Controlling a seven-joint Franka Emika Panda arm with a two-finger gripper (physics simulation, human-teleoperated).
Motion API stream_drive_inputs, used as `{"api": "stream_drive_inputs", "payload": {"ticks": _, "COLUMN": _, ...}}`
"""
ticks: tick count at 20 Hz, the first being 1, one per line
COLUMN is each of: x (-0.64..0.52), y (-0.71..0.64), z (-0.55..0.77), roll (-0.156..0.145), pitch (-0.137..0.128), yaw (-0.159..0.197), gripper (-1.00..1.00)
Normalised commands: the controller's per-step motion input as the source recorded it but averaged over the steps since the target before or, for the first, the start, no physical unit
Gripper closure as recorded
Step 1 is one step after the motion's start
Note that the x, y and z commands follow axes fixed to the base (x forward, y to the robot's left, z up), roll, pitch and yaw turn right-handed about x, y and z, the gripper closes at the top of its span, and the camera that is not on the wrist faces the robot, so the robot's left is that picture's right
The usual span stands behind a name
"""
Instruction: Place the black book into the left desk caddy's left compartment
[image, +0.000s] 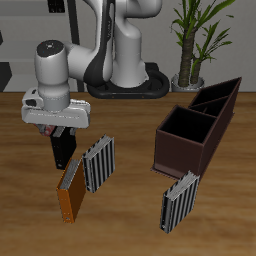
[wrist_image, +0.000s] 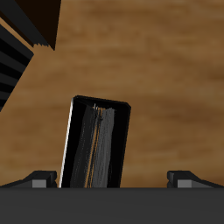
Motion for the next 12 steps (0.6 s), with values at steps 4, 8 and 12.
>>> {"api": "stream_drive_inputs", "payload": {"ticks": 4, "x": 0.04, "y": 0.07, "z": -0.16, "roll": 0.034, "pitch": 0.021, "yaw": -0.017, "gripper": 1.0}}
{"api": "stream_drive_inputs", "payload": {"ticks": 8, "x": 0.0, "y": 0.18, "z": 0.02, "roll": 0.04, "pitch": -0.001, "yaw": -0.009, "gripper": 1.0}}
{"api": "stream_drive_inputs", "payload": {"ticks": 12, "x": -0.04, "y": 0.14, "z": 0.15, "roll": 0.016, "pitch": -0.02, "yaw": -0.018, "gripper": 1.0}}
